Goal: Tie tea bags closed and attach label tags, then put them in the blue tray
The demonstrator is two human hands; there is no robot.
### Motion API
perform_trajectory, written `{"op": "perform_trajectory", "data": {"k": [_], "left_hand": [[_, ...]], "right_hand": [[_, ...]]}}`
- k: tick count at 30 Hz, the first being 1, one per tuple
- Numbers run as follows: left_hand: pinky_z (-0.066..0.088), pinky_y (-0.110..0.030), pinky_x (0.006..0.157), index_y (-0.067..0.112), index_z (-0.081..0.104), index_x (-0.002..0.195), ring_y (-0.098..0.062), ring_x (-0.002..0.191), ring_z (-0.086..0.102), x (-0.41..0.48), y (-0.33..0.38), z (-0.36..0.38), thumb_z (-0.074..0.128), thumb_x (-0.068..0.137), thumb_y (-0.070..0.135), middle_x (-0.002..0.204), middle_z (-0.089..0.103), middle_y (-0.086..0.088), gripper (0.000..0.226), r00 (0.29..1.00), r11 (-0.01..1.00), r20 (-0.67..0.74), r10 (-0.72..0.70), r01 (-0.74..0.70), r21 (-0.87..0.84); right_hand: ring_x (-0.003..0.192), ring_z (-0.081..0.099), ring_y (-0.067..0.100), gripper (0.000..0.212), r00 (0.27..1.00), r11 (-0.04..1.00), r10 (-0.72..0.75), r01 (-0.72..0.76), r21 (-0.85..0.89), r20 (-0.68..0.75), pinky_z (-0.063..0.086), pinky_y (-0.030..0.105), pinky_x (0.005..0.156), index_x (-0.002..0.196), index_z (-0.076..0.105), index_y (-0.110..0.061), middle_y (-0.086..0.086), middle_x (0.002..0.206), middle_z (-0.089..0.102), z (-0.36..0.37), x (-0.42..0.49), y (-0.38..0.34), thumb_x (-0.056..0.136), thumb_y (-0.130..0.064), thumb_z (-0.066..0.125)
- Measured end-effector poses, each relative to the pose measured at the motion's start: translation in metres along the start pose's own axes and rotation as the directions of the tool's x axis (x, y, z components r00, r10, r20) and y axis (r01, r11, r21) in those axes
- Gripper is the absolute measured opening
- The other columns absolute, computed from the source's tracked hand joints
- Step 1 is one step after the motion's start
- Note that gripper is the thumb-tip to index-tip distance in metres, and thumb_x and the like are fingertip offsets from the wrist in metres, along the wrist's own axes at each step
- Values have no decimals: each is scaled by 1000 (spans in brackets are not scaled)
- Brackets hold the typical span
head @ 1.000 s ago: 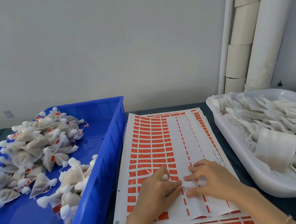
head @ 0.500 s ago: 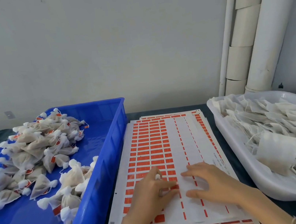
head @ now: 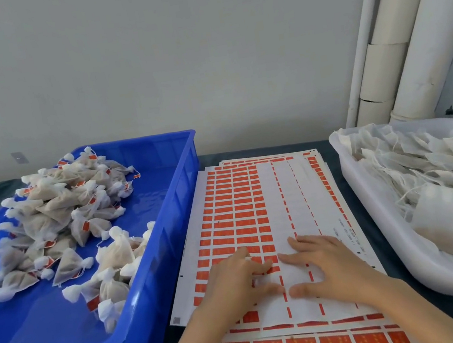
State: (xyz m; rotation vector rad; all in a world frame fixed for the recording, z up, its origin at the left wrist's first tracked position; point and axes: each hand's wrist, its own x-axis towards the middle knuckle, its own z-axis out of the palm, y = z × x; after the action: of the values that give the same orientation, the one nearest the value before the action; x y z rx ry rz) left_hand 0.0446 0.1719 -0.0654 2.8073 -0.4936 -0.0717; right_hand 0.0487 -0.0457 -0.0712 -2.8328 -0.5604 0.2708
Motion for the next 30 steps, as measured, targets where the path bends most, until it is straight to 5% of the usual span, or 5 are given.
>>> {"op": "perform_trajectory", "data": {"k": [5, 9, 15, 30], "left_hand": [[27, -13, 61, 42, 55, 130, -2, 71, 38, -2, 4, 0, 57, 84, 61, 92, 39, 17, 50, 1000, 999, -12, -5, 5, -38], [34, -12, 72, 42, 60, 125, -3, 88, 47, -4, 3, 3, 61, 81, 62, 113, 53, 14, 49, 998, 987, -54, -45, 36, -154], [30, -11, 62, 46, 67, 112, -1, 77, 46, -1, 8, -1, 61, 79, 64, 81, 43, 26, 39, 992, 951, -78, -103, 75, -299], [38, -12, 67, 38, 75, 97, -7, 84, 53, 6, 14, -7, 73, 79, 45, 87, 57, 18, 20, 990, 894, -84, -117, 68, -443]], "right_hand": [[144, 12, 5, 67, 1000, 1000, 3, -3, 3, -16, 5, 38, 117, 134, 36, -59, -20, 156, 21, -2, -1, -3, 72, -85, 36], [142, 16, 3, 57, 998, 999, 5, -2, 53, -61, 9, 36, 115, 130, 43, -58, -21, 153, 27, 0, -3, -5, 77, -78, 45], [142, 17, 4, 58, 998, 997, 12, -7, 77, -61, 10, 36, 115, 131, 44, -57, -20, 154, 27, -1, -4, -7, 76, -78, 47], [142, 18, 7, 60, 999, 997, 19, -16, 76, -44, 13, 38, 115, 133, 41, -57, -17, 154, 27, -3, -4, -7, 77, -77, 47]]}}
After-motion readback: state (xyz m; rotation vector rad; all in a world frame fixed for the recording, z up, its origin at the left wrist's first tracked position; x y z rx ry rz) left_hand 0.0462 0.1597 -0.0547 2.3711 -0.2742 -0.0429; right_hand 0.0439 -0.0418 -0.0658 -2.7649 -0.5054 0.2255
